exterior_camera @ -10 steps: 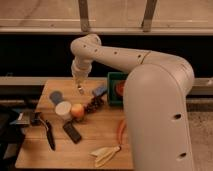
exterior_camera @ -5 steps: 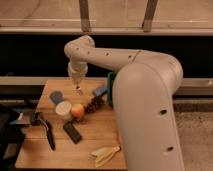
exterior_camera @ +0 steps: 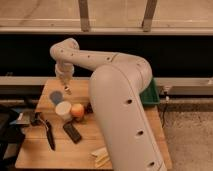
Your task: Place fork in plastic cup
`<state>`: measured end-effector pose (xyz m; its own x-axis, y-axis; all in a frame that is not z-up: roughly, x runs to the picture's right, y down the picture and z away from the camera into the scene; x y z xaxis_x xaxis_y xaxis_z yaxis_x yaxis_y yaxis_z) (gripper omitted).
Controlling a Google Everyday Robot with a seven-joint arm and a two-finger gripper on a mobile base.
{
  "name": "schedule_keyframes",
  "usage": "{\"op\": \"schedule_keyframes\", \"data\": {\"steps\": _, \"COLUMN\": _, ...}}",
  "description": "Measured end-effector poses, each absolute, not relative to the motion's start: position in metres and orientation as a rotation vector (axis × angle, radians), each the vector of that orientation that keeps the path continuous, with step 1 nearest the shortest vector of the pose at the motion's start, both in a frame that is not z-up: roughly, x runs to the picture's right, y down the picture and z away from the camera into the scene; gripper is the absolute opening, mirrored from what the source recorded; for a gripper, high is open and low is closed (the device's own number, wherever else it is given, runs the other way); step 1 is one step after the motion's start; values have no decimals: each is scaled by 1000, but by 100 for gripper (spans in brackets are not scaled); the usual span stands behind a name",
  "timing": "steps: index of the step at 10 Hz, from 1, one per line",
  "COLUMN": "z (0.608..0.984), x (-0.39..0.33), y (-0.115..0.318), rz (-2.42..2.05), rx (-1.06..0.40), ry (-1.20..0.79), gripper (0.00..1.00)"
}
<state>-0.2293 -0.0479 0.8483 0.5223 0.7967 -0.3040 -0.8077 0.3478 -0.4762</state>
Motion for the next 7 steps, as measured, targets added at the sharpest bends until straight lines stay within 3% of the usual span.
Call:
{"op": "schedule_keyframes", "data": {"steps": 5, "z": 876, "x": -267, "y": -50, "rz": 1051, "rx": -753, "ry": -156, "gripper": 0}}
{"op": "schedule_keyframes", "data": {"steps": 7, "z": 871, "x": -280, "y": -55, "rz": 1052, "rx": -765, "ry": -231, "gripper": 0}}
